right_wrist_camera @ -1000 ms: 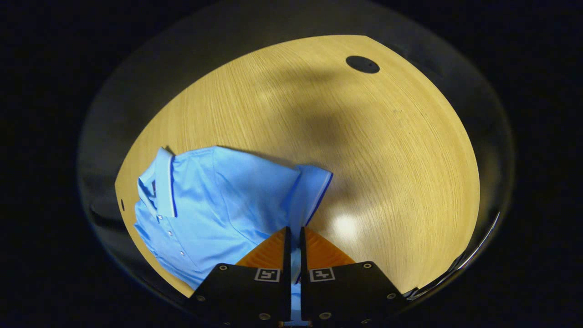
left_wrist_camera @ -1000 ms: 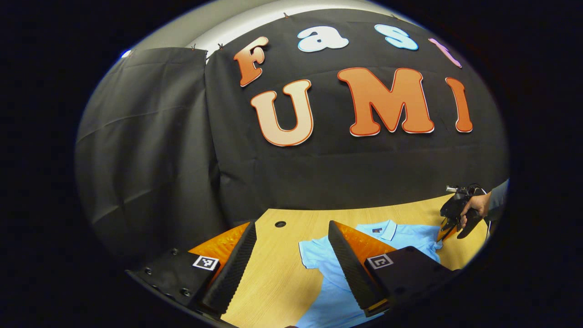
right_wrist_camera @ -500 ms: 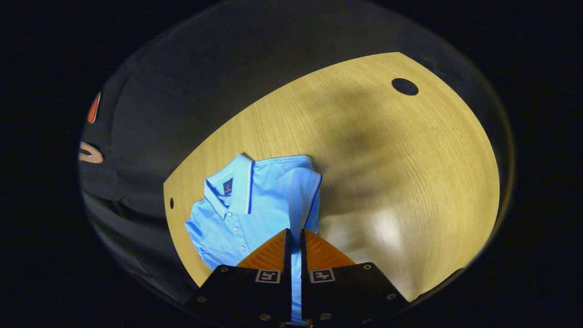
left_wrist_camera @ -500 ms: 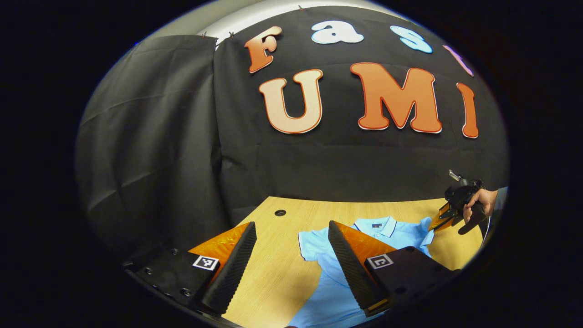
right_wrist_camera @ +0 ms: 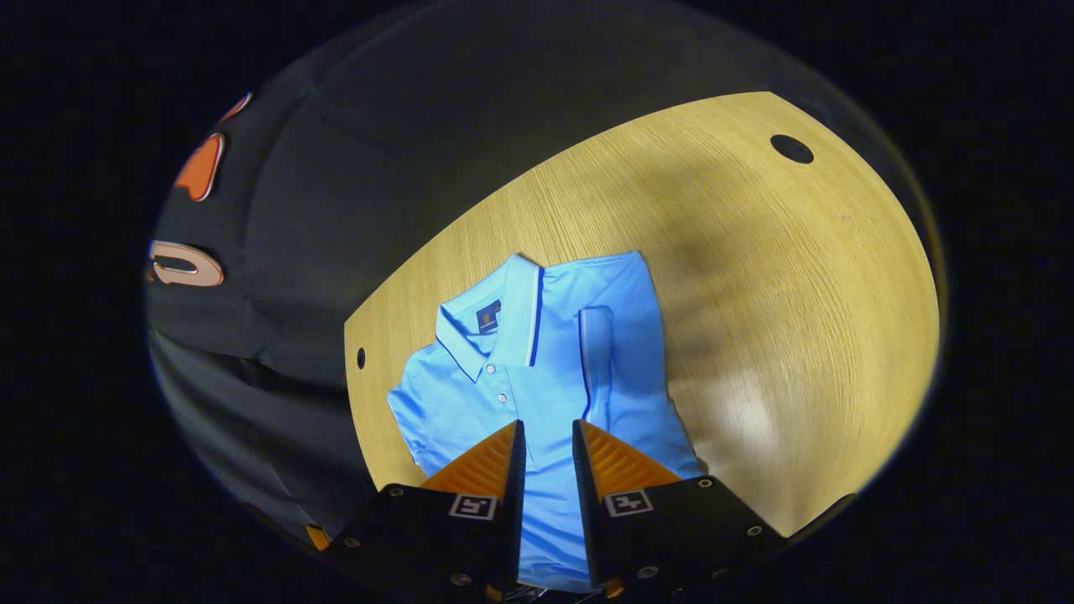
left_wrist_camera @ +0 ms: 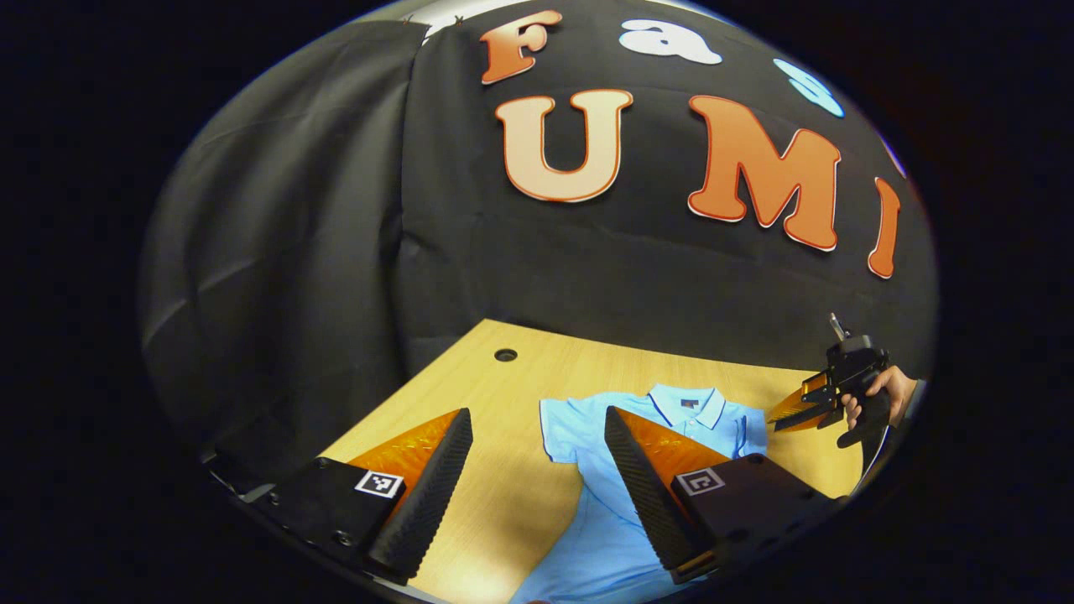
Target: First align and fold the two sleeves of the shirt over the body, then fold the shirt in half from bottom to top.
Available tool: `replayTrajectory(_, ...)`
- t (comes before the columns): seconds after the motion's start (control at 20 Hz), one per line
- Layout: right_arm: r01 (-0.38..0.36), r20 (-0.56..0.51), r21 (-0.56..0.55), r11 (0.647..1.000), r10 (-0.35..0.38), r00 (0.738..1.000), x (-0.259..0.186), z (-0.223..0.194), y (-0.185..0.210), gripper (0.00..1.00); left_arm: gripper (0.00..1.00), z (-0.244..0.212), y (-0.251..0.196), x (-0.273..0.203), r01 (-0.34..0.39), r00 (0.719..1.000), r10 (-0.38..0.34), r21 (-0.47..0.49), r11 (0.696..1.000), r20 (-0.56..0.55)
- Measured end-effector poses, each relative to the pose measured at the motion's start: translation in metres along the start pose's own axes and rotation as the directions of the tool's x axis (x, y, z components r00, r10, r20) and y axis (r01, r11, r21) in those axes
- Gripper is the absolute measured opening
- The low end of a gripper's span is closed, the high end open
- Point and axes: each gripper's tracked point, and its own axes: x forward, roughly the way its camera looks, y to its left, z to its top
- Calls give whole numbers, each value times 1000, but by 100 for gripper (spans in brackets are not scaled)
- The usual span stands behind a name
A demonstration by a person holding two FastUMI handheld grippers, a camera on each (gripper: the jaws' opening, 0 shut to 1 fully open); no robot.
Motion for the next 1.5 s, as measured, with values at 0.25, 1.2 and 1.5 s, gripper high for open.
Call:
replayTrajectory(0.25, 54, 60, -80, 995, -49, 997, -21, 1, -13, 52, 100, -21, 10, 32, 43, 993, -47, -35, 998, -108)
replayTrajectory(1.2, 291, 545, -96, 952, -195, 815, -156, 39, -97, 94, 100, -94, -25, 216, 157, 832, -180, -88, 984, -525)
replayTrajectory(1.5, 366, 637, -111, 924, -217, 740, -200, 29, -112, 95, 93, -136, -34, 252, 122, 730, -141, -75, 990, -668)
